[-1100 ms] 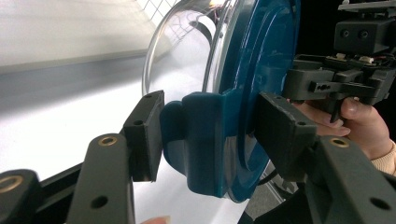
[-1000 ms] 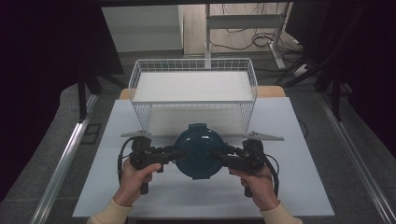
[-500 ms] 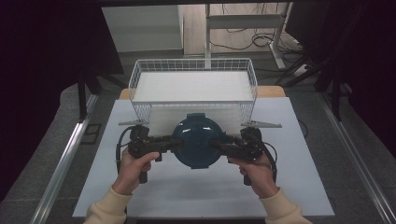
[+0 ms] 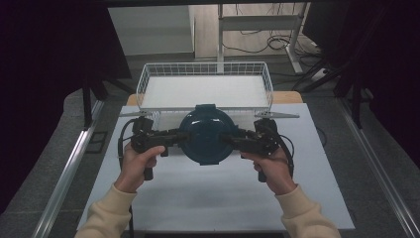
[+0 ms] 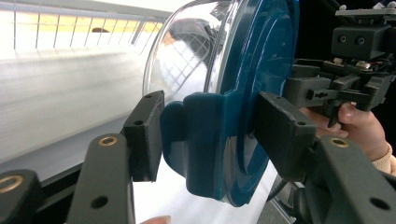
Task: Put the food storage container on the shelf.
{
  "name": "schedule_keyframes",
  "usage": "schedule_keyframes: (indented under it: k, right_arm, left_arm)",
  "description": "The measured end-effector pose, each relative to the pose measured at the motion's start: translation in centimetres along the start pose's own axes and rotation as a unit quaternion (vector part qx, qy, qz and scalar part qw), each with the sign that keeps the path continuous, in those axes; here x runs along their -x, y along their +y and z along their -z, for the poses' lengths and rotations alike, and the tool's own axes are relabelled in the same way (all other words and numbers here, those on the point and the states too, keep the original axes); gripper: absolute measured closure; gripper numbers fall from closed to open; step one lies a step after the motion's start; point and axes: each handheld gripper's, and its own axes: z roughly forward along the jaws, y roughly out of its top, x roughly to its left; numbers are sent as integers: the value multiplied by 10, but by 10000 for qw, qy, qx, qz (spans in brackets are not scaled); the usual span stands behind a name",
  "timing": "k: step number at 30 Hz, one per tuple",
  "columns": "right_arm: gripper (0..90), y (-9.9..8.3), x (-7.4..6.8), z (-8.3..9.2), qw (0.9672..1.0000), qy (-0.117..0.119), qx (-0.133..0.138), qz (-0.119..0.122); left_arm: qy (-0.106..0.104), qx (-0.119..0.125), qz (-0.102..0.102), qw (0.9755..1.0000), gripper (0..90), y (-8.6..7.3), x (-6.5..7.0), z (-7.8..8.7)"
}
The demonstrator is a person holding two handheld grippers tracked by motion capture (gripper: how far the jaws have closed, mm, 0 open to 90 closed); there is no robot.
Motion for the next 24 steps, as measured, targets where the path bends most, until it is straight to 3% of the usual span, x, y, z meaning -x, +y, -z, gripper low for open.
schedule_keyframes:
  k: [16,24]
  right_arm:
    - [360,45,-4,7,9998,-8,85,201]
    - [363,74,-1,6,9995,-17,135,293]
  left_arm:
    - [4,84,-214,9997,444,45,10,5]
    - [-33,119,-267,9996,444,74,7,4]
